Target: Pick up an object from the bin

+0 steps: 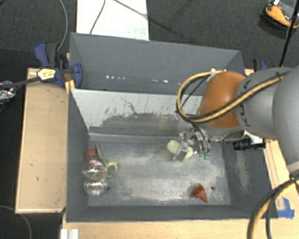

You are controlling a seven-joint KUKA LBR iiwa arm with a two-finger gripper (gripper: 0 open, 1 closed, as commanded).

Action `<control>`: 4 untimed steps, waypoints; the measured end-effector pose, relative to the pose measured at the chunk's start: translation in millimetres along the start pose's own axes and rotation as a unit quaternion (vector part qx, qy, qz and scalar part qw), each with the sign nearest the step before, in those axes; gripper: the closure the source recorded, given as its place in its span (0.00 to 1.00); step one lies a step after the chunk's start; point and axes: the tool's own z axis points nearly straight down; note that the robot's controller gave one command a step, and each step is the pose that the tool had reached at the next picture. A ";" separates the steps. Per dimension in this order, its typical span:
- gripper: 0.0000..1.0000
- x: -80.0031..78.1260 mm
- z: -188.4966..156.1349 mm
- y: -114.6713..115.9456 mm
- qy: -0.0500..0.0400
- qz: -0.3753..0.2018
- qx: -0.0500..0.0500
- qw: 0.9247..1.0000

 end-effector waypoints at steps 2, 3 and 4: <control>1.00 -0.7 -14.7 0.1 -0.001 0.000 0.000 1.000; 1.00 -1.0 -22.3 0.3 -0.001 -0.001 0.000 1.000; 1.00 -1.5 -30.6 0.4 -0.002 -0.001 -0.001 1.000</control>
Offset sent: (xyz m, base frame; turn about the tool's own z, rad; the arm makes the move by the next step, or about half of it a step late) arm 0.0000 0.0002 0.0326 0.0000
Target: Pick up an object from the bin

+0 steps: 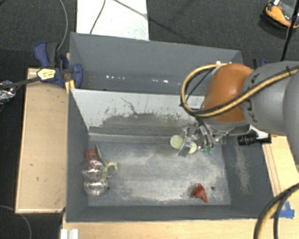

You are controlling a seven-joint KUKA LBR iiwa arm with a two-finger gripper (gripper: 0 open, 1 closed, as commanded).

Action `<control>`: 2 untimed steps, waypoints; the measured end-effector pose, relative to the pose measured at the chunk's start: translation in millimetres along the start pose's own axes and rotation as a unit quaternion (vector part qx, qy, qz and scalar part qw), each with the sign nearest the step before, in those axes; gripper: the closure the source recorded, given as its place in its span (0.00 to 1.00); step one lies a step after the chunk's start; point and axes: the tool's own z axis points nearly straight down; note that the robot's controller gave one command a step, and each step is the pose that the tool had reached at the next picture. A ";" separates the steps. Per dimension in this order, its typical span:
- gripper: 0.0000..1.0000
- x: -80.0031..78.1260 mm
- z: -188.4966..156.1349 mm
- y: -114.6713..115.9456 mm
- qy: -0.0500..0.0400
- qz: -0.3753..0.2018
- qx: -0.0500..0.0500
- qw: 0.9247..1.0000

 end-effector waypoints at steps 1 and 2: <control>1.00 0.0 -7.0 -0.1 0.000 -0.001 0.000 1.000; 1.00 0.5 -17.4 -0.3 0.002 -0.001 0.000 1.000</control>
Offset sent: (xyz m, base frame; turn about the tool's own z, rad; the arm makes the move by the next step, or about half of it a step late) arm -0.0002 -0.0001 0.0651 0.0000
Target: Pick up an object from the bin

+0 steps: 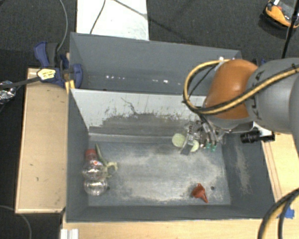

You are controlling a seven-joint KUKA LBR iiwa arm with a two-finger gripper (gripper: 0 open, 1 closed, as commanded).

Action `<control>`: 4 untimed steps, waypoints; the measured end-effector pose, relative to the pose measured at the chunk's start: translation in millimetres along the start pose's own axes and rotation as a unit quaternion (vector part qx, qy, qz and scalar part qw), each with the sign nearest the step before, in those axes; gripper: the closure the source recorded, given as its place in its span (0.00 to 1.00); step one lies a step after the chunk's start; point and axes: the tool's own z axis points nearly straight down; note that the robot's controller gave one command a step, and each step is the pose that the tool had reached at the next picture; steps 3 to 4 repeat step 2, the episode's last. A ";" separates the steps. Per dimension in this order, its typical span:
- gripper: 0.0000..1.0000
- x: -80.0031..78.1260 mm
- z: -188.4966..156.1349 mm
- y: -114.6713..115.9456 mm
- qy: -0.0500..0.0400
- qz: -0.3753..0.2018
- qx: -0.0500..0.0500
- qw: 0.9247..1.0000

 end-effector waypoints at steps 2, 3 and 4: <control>1.00 -1.7 -44.4 0.4 -0.002 -0.002 -0.001 1.000; 1.00 -1.7 -44.4 0.4 -0.002 -0.002 -0.001 1.000; 1.00 -1.7 -44.4 0.4 -0.002 -0.002 -0.001 1.000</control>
Offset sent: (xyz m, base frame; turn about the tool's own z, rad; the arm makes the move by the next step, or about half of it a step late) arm 0.0000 -0.0001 0.0683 0.0000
